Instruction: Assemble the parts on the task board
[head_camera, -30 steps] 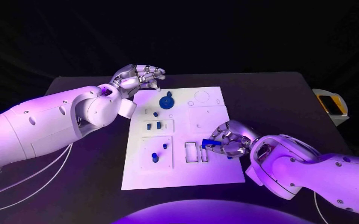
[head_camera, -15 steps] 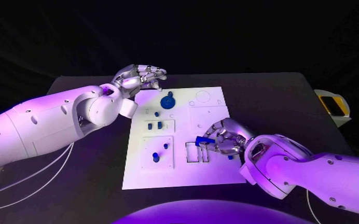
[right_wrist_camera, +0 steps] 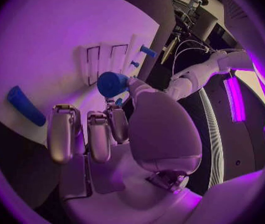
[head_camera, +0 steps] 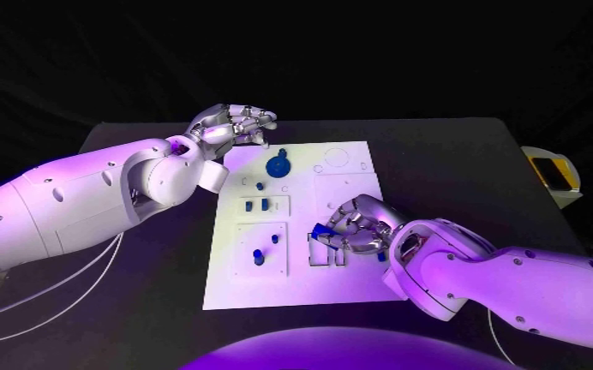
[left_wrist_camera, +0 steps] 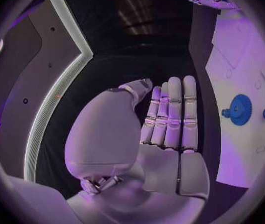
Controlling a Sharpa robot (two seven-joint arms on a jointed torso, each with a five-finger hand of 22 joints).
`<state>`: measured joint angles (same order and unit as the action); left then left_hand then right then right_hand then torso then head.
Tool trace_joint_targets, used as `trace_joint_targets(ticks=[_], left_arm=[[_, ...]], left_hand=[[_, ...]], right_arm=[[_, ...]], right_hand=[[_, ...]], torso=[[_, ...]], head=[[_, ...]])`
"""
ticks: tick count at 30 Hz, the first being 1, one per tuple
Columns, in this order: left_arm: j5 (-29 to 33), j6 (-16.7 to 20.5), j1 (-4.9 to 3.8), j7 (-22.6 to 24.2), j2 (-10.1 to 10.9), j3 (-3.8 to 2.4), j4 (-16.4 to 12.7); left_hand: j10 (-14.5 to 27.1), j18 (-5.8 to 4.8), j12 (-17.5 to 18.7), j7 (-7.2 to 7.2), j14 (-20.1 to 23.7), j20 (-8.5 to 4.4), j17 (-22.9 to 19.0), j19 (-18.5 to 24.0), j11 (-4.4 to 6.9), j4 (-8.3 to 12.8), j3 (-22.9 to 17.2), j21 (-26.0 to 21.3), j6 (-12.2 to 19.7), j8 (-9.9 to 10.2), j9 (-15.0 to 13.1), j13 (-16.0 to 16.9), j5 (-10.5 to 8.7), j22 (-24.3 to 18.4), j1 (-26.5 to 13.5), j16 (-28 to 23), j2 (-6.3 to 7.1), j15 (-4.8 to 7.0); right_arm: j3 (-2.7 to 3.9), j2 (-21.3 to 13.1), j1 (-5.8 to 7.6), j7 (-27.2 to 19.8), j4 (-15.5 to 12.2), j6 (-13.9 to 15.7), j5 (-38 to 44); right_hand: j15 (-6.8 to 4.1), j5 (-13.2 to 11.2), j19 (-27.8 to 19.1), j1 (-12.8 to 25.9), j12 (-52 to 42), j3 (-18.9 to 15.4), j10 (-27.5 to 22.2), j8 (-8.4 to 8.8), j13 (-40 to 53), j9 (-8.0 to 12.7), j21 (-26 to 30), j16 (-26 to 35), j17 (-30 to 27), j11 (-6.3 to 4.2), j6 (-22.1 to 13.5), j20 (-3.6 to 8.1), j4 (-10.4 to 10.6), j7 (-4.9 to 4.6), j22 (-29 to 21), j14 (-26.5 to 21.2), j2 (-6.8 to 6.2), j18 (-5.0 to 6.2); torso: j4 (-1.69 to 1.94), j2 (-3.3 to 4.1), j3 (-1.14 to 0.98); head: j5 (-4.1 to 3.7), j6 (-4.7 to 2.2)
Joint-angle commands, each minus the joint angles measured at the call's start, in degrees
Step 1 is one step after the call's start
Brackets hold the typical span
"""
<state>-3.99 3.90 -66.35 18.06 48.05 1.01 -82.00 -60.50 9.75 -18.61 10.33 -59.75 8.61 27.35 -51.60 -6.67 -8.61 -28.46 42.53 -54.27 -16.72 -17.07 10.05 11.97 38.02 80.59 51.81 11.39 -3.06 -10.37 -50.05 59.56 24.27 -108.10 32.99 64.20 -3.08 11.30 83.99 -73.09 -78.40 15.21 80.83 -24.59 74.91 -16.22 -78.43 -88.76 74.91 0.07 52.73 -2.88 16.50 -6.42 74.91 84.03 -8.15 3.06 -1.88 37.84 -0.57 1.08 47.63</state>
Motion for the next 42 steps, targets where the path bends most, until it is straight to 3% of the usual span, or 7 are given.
trace_joint_targets(ticks=[1,12,28,32,35,39,42], left_arm=[[0.2,-1.0,-0.04,0.3,0.0,-0.04,-0.2],[0.1,-1.3,-0.04,0.2,0.1,-0.04,-0.2],[0.1,-1.4,-0.04,0.2,0.1,-0.04,-0.3],[0.1,-1.3,-0.04,0.2,0.1,-0.04,-0.3],[0.1,-1.3,-0.04,0.2,0.2,-0.04,-0.2],[0.1,-1.3,-0.04,0.2,0.2,-0.04,-0.3],[0.1,-1.3,-0.04,0.2,0.2,-0.04,-0.3]], left_hand=[[0.4,0.63,0.2,-0.05,0.4,0.13,0.1,0.2,-0.02,-0.3,0.0,-0.3,0.5,0.3,-0.1,0.1,0.16,-0.1,-0.2,0.1,-0.07,0.12],[0.4,0.64,0.2,-0.06,0.5,0.14,0.1,0.2,-0.01,-0.3,-0.1,-0.3,0.4,0.3,-0.1,0.1,0.18,-0.1,-0.1,0.1,-0.24,0.13],[0.4,0.64,0.2,-0.06,0.5,0.15,0.1,0.2,-0.01,-0.3,-0.1,-0.4,0.5,0.3,-0.1,0.1,0.15,-0.1,0.0,0.1,-0.29,0.12],[0.4,0.64,0.2,-0.06,0.5,0.15,0.1,0.2,-0.01,-0.3,-0.1,-0.4,0.5,0.3,-0.1,0.1,0.15,-0.1,0.0,0.1,-0.29,0.12],[0.4,0.64,0.2,-0.06,0.5,0.15,0.1,0.2,-0.01,-0.3,-0.1,-0.4,0.5,0.3,-0.1,0.1,0.15,-0.1,0.0,0.1,-0.29,0.12],[0.4,0.64,0.2,-0.06,0.5,0.15,0.1,0.2,-0.01,-0.3,-0.1,-0.4,0.5,0.3,-0.1,0.1,0.15,-0.1,0.0,0.1,-0.29,0.12],[0.4,0.64,0.2,-0.06,0.5,0.15,0.1,0.2,-0.01,-0.3,-0.1,-0.4,0.5,0.3,-0.1,0.1,0.15,-0.1,0.0,0.1,-0.29,0.12]], right_arm=[[-0.02,0.4,-0.21,1.8,0.5,-4.2,2.5],[-0.04,1.1,-0.32,3.7,1.0,-6.1,4.9],[-0.03,1.2,-0.49,3.8,0.4,-7.0,5.6],[-0.03,1.2,-0.52,3.9,0.7,-6.6,6.3],[-0.03,1.1,-0.52,3.8,0.7,-6.6,6.7],[-0.03,0.6,-0.52,3.3,0.4,-6.4,7.1],[-0.03,0.0,-0.52,2.6,0.1,-6.3,7.2]], right_hand=[[-0.26,-1.4,1.9,1.6,0.0,0.0,0.4,-1.04,2.8,-19.3,0.4,-0.2,11.5,0.18,2.9,-0.03,0.0,2.00,11.9,5.3,-0.08,-0.66],[-0.78,-1.5,1.9,7.8,-1.6,-4.1,1.7,-3.89,4.6,-20.9,0.4,-0.1,11.2,-0.41,3.4,0.41,0.2,2.68,11.9,5.2,-1.26,-0.68],[-1.18,-0.8,2.1,9.3,-3.4,-5.6,3.2,-5.32,6.5,-21.4,0.0,-0.1,11.5,-0.90,4.0,0.74,0.2,3.24,12.0,5.3,-0.13,-0.75],[-1.34,-7.2,2.0,14.0,-3.1,-10.1,3.1,-6.45,6.5,-21.7,0.3,-0.1,11.5,-1.04,3.5,0.95,0.3,3.39,12.0,5.3,1.21,-0.72],[-1.33,-8.0,2.0,15.1,-3.0,-12.1,3.0,-6.82,6.5,-21.8,0.4,-0.1,11.4,-1.02,3.3,0.95,0.3,3.37,11.9,5.3,1.79,-0.70],[-1.33,-7.4,2.1,14.4,-3.0,-12.8,3.1,-7.03,6.5,-21.8,0.3,-0.1,11.5,-1.03,3.1,0.95,0.2,3.39,12.0,5.3,2.45,-0.72],[-1.37,-4.3,2.1,11.3,-3.0,-13.7,3.1,-7.39,6.7,-21.7,0.3,-0.1,11.5,-1.07,2.8,0.98,0.0,3.42,12.0,5.3,3.18,-0.72]], torso=[[-0.01,-0.02,0.00],[-0.06,-0.02,-0.03],[-0.05,-0.03,0.00],[-0.06,-0.05,0.02],[-0.08,-0.05,0.00],[-0.07,-0.03,-0.05],[-0.07,-0.05,-0.06]], head=[[0.03,0.21],[0.21,0.33],[0.50,0.59],[0.45,0.53],[0.47,0.53],[0.40,0.55],[0.38,0.57]])
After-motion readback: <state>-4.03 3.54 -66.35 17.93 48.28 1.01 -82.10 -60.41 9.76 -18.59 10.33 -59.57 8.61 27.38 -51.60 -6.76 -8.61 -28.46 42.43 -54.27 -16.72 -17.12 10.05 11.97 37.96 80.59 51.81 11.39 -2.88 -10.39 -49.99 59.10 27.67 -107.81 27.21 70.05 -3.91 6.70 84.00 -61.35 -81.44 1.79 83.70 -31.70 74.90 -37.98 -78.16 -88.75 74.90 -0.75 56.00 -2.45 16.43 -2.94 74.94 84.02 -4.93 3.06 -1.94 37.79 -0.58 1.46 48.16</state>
